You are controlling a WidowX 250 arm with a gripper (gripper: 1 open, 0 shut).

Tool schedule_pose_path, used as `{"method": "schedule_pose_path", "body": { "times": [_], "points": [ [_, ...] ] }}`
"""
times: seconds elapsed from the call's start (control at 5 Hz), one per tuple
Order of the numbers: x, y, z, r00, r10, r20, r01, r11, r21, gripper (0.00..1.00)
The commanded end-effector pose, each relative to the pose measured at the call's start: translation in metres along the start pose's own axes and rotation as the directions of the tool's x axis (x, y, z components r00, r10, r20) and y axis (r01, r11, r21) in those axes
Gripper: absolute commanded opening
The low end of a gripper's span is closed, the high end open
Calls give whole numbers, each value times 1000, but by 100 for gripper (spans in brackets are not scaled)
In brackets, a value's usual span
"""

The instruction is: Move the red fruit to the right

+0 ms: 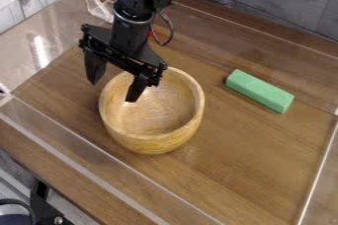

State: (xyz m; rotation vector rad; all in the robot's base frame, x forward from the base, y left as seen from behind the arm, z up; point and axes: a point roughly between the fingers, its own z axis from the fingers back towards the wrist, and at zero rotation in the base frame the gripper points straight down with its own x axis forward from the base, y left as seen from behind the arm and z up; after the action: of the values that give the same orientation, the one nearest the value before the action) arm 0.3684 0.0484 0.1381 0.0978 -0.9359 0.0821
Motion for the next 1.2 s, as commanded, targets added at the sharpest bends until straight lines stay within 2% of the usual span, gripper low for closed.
{"method": "schedule_pose_path", "body": {
  "times": [0.0,0.6,0.8,1.0],
  "points": [
    [0,19,-3,984,124,128,-109,987,-114,100],
    [-8,-10,-6,963,217,160,-190,968,-167,100],
    [-14,-8,-10,968,200,154,-166,964,-210,0],
    [-20,-6,-13,972,184,148,-142,957,-253,0]
  ]
}}
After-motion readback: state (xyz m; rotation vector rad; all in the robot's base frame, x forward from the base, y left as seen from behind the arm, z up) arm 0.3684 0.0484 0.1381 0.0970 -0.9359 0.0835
